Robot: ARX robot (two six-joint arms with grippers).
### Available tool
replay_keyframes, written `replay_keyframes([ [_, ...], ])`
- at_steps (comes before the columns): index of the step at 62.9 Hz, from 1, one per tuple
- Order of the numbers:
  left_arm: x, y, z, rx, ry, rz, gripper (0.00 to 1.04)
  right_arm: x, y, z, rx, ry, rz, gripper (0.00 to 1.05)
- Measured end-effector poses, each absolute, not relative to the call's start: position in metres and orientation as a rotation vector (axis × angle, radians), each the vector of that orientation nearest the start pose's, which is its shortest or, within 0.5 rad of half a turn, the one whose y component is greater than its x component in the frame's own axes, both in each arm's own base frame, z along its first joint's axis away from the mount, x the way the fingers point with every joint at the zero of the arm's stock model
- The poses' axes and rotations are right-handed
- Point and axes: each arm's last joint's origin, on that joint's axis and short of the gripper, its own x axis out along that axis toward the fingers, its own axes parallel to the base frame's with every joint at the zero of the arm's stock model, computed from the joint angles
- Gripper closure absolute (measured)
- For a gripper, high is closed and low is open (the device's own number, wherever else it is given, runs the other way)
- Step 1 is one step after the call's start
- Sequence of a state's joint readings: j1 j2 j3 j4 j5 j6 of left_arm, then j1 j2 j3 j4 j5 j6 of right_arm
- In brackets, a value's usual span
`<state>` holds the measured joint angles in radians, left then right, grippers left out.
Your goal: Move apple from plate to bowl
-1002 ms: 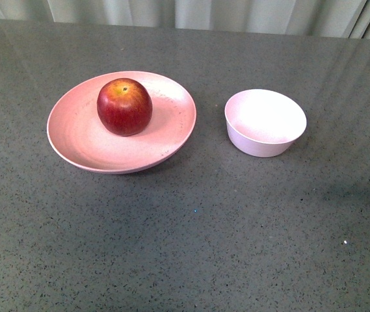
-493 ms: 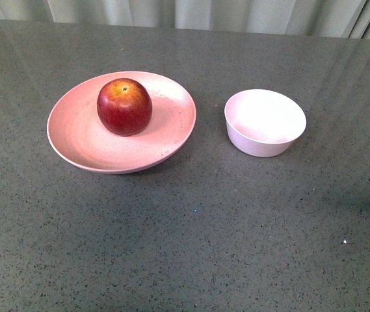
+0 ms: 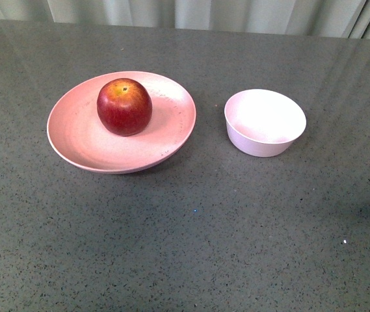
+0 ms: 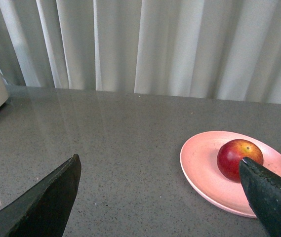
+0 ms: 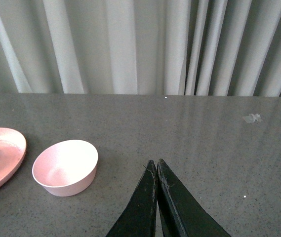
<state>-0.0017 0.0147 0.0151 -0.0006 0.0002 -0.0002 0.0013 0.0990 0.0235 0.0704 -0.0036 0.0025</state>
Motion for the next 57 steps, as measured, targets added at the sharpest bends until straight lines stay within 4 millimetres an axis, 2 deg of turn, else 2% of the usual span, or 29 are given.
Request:
replay_keyframes([
  [14, 0.098, 0.0, 0.167, 0.0, 0.0, -0.002, 0.09, 0.097, 0.0, 0.171, 0.003, -0.017, 0.002, 1.03],
  [41, 0.098, 0.0, 0.167, 0.0, 0.004, -0.01, 0.09, 0.097, 0.0, 0.171, 0.002, -0.018, 0.002, 0.29],
  [45, 0.098, -0.001, 0.168, 0.057, 0.239, -0.22, 0.09, 0.097, 0.0, 0.171, 0.003, -0.019, -0.001, 0.18],
  [47, 0.102, -0.003, 0.171, 0.032, 0.419, -0.394, 0.09, 0.097, 0.0, 0.171, 0.002, -0.019, 0.003, 0.13],
  [49, 0.106, -0.008, 0.172, -0.017, 0.505, -0.527, 0.09, 0.097, 0.0, 0.171, 0.002, -0.019, 0.005, 0.09],
  [54, 0.125, -0.02, 0.177, -0.057, 0.557, -0.73, 0.09, 0.097, 0.0, 0.171, 0.003, -0.02, 0.003, 0.09],
  [57, 0.135, -0.027, 0.179, -0.052, 0.554, -0.758, 0.09, 0.097, 0.0, 0.171, 0.003, -0.02, 0.0, 0.09],
])
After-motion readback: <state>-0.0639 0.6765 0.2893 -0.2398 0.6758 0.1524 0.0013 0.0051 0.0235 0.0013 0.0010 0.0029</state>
